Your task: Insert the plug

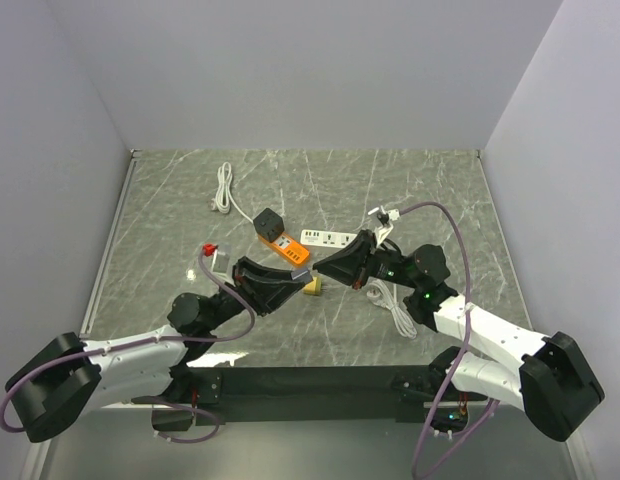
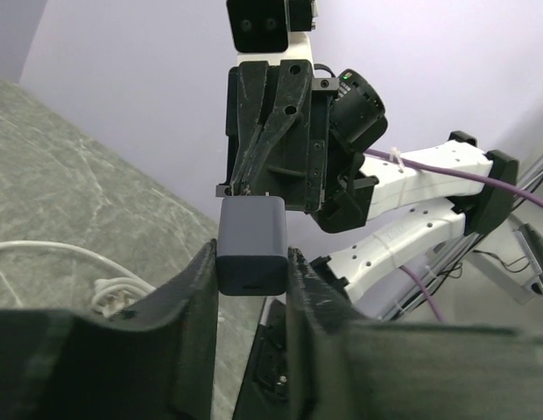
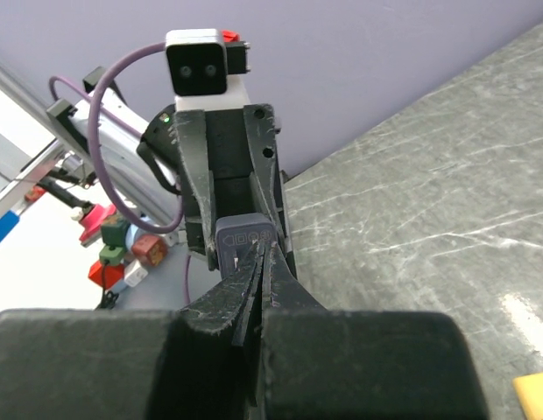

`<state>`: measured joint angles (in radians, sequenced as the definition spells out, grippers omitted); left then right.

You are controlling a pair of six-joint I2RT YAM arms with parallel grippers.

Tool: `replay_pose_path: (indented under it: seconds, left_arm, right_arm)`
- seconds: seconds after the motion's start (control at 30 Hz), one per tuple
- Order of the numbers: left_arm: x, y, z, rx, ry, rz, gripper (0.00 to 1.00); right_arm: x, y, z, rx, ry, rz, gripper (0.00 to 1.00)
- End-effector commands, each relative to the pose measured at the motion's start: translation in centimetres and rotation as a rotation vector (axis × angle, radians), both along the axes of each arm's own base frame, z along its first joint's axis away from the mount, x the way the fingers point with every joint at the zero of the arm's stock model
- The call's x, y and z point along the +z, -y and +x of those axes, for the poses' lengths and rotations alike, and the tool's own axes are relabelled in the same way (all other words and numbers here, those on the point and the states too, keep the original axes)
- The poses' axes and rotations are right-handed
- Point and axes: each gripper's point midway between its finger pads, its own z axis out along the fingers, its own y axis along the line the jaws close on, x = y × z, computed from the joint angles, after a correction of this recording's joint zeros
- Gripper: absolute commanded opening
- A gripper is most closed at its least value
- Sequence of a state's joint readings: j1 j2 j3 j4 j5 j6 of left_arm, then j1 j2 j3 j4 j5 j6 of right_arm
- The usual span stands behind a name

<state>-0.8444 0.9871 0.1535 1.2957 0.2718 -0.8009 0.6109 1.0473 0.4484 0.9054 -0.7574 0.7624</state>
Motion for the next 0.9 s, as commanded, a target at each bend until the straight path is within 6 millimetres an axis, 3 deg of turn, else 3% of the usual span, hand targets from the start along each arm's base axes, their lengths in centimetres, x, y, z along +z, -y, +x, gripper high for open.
replay_pose_path:
  seconds: [0.0, 0.03, 0.2, 0.27, 0.37, 0.43, 0.47, 0.5, 0.57, 0.6, 0.67, 0.7, 0.83, 0.87]
  left_arm:
    - [7.1, -2.0, -2.0, -0.002, 0.219, -0.222, 0.20]
    - [6.9, -1.8, -1.8, 0.000, 0.212, -0.213, 0.16]
    - [7.0, -1.7, -1.1, 0.025, 0.206, -0.203, 0.18]
    - [6.9, -1.7, -0.9, 0.043, 0.208, -0.199, 0.04]
    - [6.7, -1.6, 0.5, 0.106, 0.187, -0.162, 0.01]
    - [5.8, -1.4, 1.7, 0.156, 0.162, -0.109, 0.01]
    - [6.4, -1.7, 1.9, 0.177, 0.169, -0.111, 0.01]
    - [5.4, -1.6, 2.8, 0.209, 0.131, -0.066, 0.01]
    - [5.9, -2.1, 3.1, 0.251, 0.145, -0.053, 0.01]
    - [5.3, -2.1, 3.6, 0.268, 0.128, -0.023, 0.01]
    - [5.6, -2.7, 4.0, 0.301, 0.131, -0.019, 0.01]
    - [5.5, -2.8, 4.3, 0.311, 0.128, -0.011, 0.01]
    - [4.3, -3.3, 6.1, 0.364, 0.070, 0.064, 0.01]
    - [4.0, -3.5, 6.8, 0.382, 0.061, 0.079, 0.01]
  right_arm:
    - [-0.2, -0.2, 0.2, -0.006, 0.021, -0.004, 0.00]
    - [-0.3, -0.2, 0.3, -0.007, 0.019, -0.009, 0.00]
    - [-0.7, -0.3, 0.3, -0.008, 0.016, -0.023, 0.00]
    - [-0.9, -0.3, 0.3, -0.007, 0.016, -0.032, 0.00]
    - [-1.5, -0.3, 0.7, -0.028, 0.017, -0.063, 0.03]
    - [-2.0, 0.0, 1.6, -0.086, 0.019, -0.100, 0.15]
    - [-2.1, 0.2, 1.9, -0.110, 0.023, -0.111, 0.18]
    - [-2.0, 0.5, 2.4, -0.147, 0.034, -0.127, 0.25]
    - [-1.6, 0.9, 2.8, -0.185, 0.049, -0.136, 0.32]
    - [-1.4, 1.2, 3.1, -0.205, 0.062, -0.149, 0.49]
    - [-1.1, 1.4, 3.6, -0.236, 0.070, -0.156, 0.67]
    - [-0.8, 1.6, 3.8, -0.248, 0.078, -0.163, 0.83]
    - [-1.6, 3.1, 5.9, -0.391, 0.074, -0.239, 0.89]
    - [-2.1, 4.2, 7.6, -0.503, 0.056, -0.268, 0.89]
